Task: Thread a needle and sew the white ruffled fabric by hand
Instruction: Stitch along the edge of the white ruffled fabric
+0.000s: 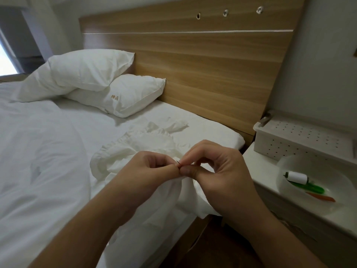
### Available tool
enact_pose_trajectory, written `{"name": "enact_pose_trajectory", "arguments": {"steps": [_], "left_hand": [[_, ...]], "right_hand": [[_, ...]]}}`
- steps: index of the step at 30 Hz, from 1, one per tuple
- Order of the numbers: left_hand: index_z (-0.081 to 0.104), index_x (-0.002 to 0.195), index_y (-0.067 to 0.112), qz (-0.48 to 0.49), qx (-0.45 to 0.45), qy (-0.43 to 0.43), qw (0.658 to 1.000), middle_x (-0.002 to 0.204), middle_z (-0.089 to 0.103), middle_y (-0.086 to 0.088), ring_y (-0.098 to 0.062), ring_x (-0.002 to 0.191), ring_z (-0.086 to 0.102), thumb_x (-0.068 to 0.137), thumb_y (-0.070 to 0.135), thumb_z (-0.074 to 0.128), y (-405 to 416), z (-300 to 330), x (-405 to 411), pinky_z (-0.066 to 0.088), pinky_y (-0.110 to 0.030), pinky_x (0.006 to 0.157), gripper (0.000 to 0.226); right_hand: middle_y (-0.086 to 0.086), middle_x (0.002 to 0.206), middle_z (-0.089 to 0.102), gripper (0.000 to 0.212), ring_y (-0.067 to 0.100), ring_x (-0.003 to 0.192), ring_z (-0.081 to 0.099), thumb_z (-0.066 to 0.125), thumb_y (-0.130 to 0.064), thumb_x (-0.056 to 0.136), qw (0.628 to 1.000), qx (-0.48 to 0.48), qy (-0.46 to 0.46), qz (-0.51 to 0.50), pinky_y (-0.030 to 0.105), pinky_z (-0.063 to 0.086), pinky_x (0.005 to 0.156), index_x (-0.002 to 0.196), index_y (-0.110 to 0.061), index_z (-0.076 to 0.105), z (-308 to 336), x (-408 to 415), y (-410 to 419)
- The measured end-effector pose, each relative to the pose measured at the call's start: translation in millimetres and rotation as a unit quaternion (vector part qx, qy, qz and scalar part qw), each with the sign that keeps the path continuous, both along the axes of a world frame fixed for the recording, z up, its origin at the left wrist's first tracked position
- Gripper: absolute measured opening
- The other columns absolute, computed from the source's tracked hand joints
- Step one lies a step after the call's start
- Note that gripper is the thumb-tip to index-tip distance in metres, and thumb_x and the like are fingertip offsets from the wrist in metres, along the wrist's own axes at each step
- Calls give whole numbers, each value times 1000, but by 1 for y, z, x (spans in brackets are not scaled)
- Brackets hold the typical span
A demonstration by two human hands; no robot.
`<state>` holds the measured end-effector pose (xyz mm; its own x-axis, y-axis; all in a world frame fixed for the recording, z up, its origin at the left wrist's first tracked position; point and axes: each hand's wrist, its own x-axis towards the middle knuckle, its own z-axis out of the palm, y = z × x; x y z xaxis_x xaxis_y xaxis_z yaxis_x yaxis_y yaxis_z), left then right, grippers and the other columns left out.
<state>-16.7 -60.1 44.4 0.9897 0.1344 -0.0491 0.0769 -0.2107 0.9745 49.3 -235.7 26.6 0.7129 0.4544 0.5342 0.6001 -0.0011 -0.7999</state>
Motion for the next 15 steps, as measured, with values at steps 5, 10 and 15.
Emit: {"name": "enact_pose_trajectory", "arguments": {"steps": [5,10,15], "left_hand": [[83,83,15,-23,-7,-12,1000,90,78,-16,-26,86,73,91,21,81,-1,-2,0,54,-38,86,10],[80,80,24,-6,115,-44,992,82,76,1,-16,83,73,93,28,78,-1,-5,3,59,-36,80,13],[76,74,26,13,212,-29,977,70,70,10,-4,67,63,92,20,77,3,-7,4,48,-20,67,18]], "right_hand": [[-5,83,70,17,22,89,67,75,-4,82,999,26,26,-18,43,56,82,80,-21,72,-4,-5,4],[6,85,75,17,23,94,72,72,6,87,985,122,120,-9,40,60,89,82,-10,74,2,-8,7],[14,81,74,9,30,90,75,63,-4,92,954,209,206,55,32,60,88,90,2,68,19,-9,-1]]}}
